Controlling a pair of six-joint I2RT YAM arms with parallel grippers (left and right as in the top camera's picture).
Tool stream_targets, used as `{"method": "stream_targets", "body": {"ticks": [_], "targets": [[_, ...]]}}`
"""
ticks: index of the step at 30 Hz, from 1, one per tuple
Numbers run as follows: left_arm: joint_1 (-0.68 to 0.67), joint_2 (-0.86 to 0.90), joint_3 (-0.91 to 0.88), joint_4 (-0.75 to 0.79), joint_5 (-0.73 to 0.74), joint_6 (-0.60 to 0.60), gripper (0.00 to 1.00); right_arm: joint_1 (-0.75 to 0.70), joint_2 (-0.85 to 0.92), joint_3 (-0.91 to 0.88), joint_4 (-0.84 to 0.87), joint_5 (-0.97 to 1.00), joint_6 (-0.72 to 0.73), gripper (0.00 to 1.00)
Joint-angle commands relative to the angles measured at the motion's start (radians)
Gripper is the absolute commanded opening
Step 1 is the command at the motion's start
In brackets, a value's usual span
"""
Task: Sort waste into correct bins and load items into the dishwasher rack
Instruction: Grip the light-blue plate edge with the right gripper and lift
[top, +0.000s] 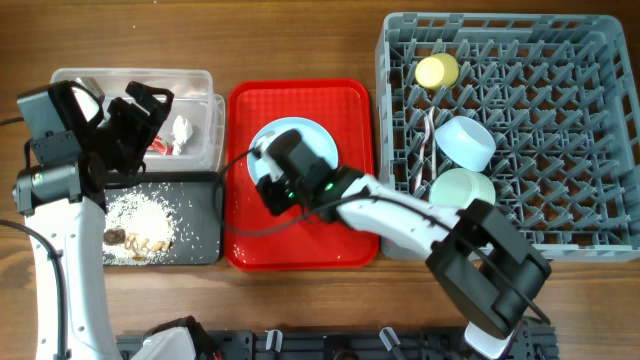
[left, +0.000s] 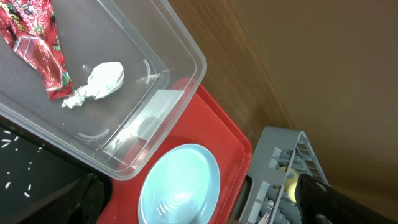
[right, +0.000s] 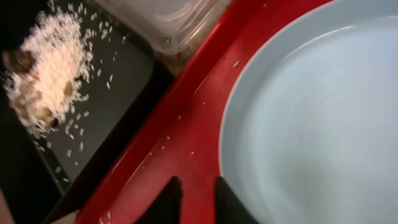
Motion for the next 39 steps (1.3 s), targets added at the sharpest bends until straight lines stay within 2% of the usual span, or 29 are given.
{"method": "stream_targets", "body": {"ticks": [1,4,14,21,25,39], "targets": [[0.006,-0.002,0.008,0.003,0.012,0.005,1.00,0.079,-0.009,0.014,0.020,0.293,-0.135,0.26],[0.006,-0.002,0.008,0.003,0.012,0.005,1.00,0.109,0.013,0.014,0.049,0.397,-0.166,0.30],[0.006,-0.002,0.008,0.003,0.012,0.005,1.00,0.106,0.089,0.014,0.113,0.402,-0.225,0.40],[0.006,-0.002,0.008,0.003,0.012,0.005,1.00,0.106,0.105,0.014,0.117,0.344,-0.225,0.40],[0.006,-0.002,0.008,0.003,0.012,0.005,1.00,0.106,0.105,0.014,0.111,0.292,-0.226,0.43],[0.006,-0.002,0.008,0.003,0.012,0.005,1.00,0.071,0.109,0.013,0.078,0.292,-0.220,0.43]]}}
